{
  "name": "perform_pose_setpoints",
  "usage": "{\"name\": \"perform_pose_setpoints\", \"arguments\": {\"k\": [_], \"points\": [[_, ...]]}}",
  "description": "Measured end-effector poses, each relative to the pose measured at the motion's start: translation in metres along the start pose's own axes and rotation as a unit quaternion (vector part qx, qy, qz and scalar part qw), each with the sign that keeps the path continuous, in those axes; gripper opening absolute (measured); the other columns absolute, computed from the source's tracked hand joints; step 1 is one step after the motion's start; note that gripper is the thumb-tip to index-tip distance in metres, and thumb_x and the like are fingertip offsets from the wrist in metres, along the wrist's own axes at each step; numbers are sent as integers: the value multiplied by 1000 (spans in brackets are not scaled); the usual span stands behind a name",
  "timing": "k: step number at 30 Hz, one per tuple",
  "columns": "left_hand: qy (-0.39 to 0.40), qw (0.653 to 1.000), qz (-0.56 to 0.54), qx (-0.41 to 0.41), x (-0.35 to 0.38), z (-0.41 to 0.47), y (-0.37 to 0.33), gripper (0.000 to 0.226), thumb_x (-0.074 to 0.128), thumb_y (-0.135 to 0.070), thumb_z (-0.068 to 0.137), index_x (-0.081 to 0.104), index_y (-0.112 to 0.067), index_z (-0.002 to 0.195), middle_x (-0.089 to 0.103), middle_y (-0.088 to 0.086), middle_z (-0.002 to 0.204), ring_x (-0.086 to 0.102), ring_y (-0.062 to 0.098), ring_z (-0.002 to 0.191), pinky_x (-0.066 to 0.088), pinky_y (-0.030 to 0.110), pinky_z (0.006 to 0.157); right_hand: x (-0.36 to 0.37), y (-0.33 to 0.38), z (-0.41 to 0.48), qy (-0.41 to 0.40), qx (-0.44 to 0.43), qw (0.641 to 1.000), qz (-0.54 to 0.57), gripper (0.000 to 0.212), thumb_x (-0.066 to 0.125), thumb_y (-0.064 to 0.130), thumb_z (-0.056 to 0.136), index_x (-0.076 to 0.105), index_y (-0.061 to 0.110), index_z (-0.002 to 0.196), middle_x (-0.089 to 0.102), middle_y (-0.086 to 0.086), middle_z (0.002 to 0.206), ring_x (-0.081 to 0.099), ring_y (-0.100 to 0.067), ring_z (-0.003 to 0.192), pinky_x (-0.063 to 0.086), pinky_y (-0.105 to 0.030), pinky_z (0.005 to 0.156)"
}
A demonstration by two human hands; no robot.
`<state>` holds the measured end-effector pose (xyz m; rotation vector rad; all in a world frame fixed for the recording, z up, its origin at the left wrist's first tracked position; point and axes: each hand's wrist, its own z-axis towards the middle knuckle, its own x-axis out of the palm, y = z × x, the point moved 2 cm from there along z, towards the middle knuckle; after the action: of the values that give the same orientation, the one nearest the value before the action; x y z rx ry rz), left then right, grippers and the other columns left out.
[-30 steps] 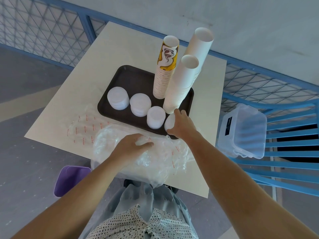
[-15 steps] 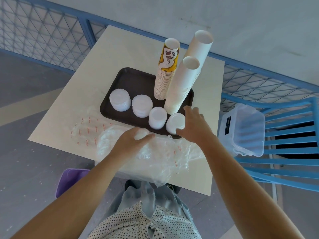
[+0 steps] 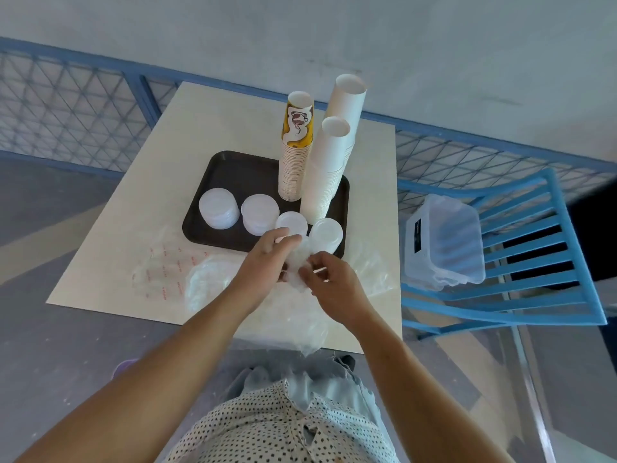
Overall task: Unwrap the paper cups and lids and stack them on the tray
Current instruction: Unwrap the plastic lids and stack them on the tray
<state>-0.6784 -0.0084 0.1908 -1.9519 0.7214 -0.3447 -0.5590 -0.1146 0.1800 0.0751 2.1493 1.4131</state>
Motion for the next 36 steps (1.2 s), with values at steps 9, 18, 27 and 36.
{"name": "perform_pose_setpoints", "arguments": {"k": [9,18,27,36], "points": [[-37,994,39,93,23,-4,0,31,82,-29,89,71,-25,118,76,-6,106,76,13,90,64,41,87,-35,-5,-7,-111,28,983,141,11,72,20,95,68,10,91,73,-9,82,69,-32,78,60,-57,80],[-25,994,-98,-29,57,-5,4,14,67,-1,87,78,-8,93,69,13,88,62,21,78,55,41,86,-79,-23,-4,-42,90,862,496,22,53,-11,96,55,9,87,68,-19,89,70,-35,92,59,-41,77],[8,927,-354,-123,87,-20,-2,19,50,7,92,61,-1,104,70,18,99,65,34,99,63,45,90,-98,-45,5,-20,135,864,484,37,36,-18,88,58,11,90,51,-10,76,50,-25,75,48,-39,73],[60,926,-333,-166,110,-16,0,12,50,-2,84,59,-10,87,59,7,83,54,16,68,42,25,60,-106,-51,6,45,151,844,512,26,45,-8,84,59,3,102,62,-18,99,61,-32,90,56,-39,73]]}}
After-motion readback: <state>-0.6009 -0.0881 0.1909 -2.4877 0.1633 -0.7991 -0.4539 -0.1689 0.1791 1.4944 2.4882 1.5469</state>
